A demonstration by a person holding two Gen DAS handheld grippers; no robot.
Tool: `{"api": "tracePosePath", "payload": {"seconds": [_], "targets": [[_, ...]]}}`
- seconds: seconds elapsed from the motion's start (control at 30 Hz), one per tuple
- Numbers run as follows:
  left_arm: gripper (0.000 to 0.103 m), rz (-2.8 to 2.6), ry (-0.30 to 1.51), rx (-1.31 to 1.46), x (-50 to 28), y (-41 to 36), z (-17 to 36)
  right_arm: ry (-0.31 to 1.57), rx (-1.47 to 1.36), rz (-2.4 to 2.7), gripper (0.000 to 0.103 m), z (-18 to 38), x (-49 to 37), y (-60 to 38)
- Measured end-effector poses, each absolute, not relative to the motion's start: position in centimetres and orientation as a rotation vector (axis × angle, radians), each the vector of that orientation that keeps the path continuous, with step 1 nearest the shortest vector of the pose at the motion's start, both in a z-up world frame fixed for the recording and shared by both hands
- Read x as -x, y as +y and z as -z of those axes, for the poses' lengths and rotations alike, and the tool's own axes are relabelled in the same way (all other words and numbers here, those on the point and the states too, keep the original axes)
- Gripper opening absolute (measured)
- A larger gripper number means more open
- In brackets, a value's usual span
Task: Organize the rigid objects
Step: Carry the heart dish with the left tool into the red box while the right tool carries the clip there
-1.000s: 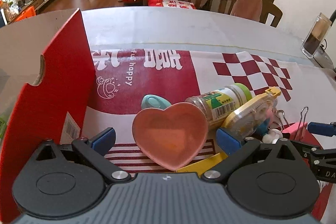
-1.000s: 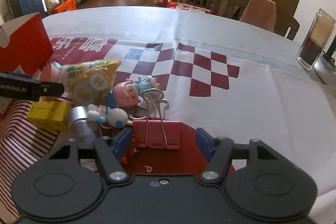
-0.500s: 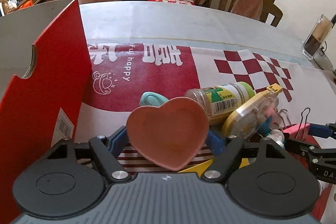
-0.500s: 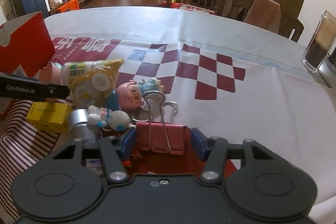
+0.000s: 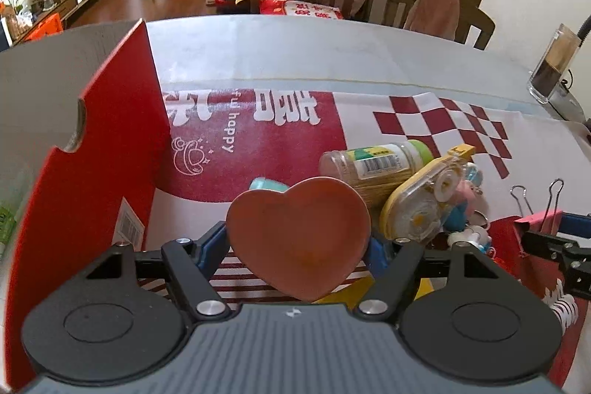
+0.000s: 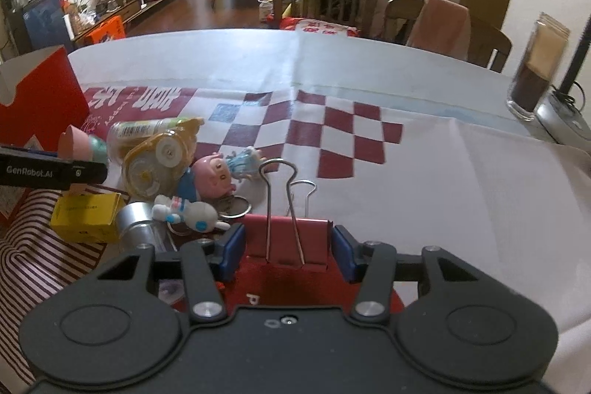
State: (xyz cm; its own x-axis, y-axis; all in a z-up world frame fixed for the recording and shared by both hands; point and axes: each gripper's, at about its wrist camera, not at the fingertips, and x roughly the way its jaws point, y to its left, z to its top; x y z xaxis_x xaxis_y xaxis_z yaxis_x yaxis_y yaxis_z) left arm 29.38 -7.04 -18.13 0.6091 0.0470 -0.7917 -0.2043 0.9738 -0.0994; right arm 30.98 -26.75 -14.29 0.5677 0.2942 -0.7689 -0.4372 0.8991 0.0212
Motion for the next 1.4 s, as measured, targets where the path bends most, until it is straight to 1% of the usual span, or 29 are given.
{"api": "tracePosePath", "payload": {"seconds": [0.33,0.77,1.07,1.4], "targets": [[0.074,-0.126,0.908,0.182,-27.3,-7.4,15.3,0.846,0.113,-0.459,0.051,10.7,-28.6,-27.6],[0.074,-0.071,0.909,0.175,-23.1,-6.7,9.6,0.812,0.085,-0.575,0.051,4.8,-24.4,-24.1],[0.074,-0.072,0.896,0.19,-20.7,-2.7,6.6,0.794,0.13,-0.649,0.051,2.1,-22.1,-18.3],[0.074,-0.107,0.869,0.184,-18.3,4.4,4.5,0.767,0.156,-0.712,0.051,0.7,-20.4,-10.9]]}}
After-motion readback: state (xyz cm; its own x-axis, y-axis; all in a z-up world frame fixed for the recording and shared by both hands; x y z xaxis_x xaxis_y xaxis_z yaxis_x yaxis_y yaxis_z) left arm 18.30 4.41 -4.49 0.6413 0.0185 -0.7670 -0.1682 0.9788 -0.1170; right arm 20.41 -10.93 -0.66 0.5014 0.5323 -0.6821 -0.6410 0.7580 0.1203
